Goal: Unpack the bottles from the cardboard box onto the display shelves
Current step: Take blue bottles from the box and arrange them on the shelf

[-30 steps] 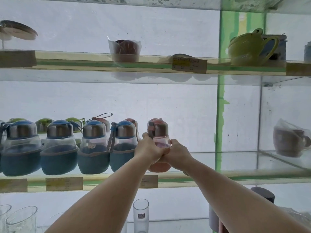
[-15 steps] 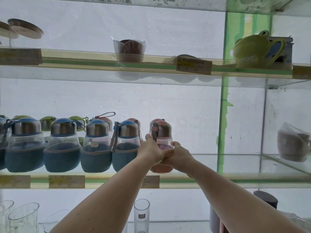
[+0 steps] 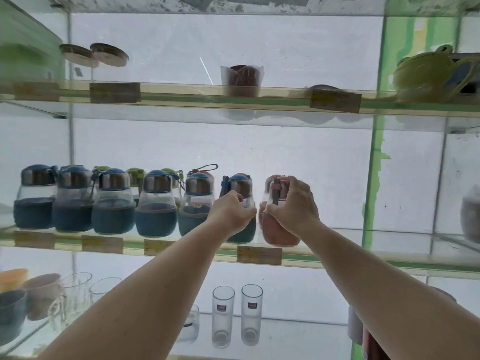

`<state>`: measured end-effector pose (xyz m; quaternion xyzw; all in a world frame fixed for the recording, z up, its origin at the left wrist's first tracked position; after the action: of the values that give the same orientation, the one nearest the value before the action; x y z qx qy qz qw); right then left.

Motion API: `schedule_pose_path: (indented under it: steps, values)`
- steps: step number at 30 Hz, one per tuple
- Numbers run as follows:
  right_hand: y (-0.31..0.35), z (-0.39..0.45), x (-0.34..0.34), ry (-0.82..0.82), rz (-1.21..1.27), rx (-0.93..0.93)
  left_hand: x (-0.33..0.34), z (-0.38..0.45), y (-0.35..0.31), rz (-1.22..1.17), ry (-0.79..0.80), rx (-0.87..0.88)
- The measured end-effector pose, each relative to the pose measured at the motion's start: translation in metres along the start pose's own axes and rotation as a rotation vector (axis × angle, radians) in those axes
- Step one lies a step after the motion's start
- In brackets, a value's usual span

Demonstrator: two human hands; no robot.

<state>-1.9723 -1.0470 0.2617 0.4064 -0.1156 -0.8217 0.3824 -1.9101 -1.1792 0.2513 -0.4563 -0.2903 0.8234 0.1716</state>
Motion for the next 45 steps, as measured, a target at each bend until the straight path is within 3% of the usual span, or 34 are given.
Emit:
schedule_pose_path:
  steps: [5,11,16,25,31,40,45]
  values:
    - [0.037,-0.017,0.015,-0.027,-0.076,-0.097,-0.029,-0.018,0.034,-0.014,0.021,-0.072]
    - [0.072,-0.048,0.062,0.245,-0.147,-0.161,-0.058,-0.035,0.064,0.004,0.019,-0.091]
    - [0.084,-0.052,0.076,0.315,-0.149,-0.135,-0.067,-0.032,0.079,0.040,-0.011,-0.119]
    - [0.086,-0.029,0.074,0.277,-0.153,-0.171,-0.066,-0.013,0.068,0.077,-0.029,-0.085]
    - [0.096,-0.011,0.073,0.172,-0.154,-0.315,-0.060,0.008,0.064,0.119,-0.068,-0.088]
    - [0.125,-0.003,0.100,0.242,-0.074,-0.407,-0.056,0.026,0.092,0.168,-0.124,-0.164]
    - [0.165,0.005,0.116,0.217,-0.214,-0.528,-0.076,0.032,0.114,0.158,-0.166,-0.187]
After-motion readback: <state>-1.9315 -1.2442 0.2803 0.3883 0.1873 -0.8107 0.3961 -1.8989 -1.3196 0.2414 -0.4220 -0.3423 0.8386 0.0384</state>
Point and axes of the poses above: each hand's wrist, its own z-axis towards the middle knuckle, its own x-axis out of the palm, y = z × x, the point moved 6 cm from there along z, towards the middle knuckle, and after that the axes turned 1 degree about x, right-handed, at the moved point
